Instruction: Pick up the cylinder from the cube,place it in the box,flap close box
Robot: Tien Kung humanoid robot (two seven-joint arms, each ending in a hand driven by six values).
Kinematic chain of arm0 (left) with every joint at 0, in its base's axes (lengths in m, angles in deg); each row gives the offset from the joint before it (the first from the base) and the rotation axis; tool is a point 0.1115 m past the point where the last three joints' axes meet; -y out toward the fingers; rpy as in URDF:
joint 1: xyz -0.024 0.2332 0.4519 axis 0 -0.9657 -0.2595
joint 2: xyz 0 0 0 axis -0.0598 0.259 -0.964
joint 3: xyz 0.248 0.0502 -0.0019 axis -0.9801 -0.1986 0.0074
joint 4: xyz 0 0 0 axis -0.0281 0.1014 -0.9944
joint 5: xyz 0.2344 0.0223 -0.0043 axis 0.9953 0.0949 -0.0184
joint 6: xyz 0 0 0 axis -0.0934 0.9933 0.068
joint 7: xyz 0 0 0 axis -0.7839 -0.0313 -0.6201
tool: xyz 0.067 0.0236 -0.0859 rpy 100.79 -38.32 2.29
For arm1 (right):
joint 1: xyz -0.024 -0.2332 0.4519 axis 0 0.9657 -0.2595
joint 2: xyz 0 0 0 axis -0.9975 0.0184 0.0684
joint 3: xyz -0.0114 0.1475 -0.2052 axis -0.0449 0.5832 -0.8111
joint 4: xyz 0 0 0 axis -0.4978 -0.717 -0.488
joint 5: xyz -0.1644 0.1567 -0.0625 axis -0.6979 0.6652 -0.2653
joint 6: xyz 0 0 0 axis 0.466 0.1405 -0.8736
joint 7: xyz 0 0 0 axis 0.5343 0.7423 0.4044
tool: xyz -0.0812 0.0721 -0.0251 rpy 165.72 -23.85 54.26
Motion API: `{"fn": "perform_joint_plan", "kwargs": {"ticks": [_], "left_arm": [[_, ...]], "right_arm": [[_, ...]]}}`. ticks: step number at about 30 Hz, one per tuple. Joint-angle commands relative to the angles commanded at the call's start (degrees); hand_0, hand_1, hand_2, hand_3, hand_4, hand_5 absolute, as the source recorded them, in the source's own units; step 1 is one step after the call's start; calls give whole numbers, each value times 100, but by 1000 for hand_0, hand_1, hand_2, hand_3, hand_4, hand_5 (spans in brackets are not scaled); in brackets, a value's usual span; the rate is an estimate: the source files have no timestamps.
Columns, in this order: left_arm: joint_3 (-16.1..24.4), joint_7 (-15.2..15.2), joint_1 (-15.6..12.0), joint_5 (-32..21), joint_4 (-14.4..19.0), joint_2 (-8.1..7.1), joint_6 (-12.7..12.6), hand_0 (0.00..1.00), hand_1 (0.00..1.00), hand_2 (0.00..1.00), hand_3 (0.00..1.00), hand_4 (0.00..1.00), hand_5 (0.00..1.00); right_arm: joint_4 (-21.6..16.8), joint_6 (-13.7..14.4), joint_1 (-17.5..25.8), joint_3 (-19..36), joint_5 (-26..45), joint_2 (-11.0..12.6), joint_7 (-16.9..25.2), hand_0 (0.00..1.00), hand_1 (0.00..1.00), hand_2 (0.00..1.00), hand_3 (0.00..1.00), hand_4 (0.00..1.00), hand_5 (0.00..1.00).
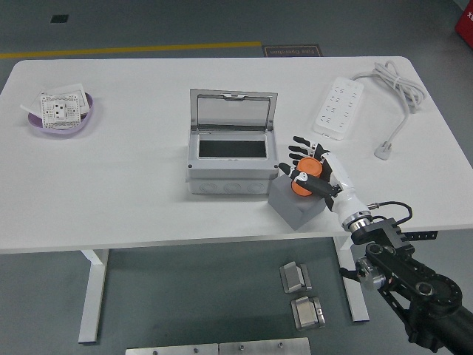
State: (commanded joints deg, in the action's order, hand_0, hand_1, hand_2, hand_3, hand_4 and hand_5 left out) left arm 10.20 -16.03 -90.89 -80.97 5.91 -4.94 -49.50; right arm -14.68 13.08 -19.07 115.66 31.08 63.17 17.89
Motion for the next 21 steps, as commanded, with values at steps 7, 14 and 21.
{"fn": "perform_joint_plan", "kwargs": {"ticks": [7,14,21], "left_arm": [[9,23,3,-2,2,1,3,990,977,982,998,998,665],[35,74,1,22,6,-2,-30,987,969,973,998,998,665],[63,174,13,58,8,-9,-112,981,959,962,998,998,664]], "right_arm": [[-31,52,2,-60,132,8,-14,752,755,727,767,755,96],[-87,125,-5,-138,135,15,-57,737,738,675,695,534,20],[-119,181,-11,-198,96,20,-84,741,712,650,663,277,2]]}}
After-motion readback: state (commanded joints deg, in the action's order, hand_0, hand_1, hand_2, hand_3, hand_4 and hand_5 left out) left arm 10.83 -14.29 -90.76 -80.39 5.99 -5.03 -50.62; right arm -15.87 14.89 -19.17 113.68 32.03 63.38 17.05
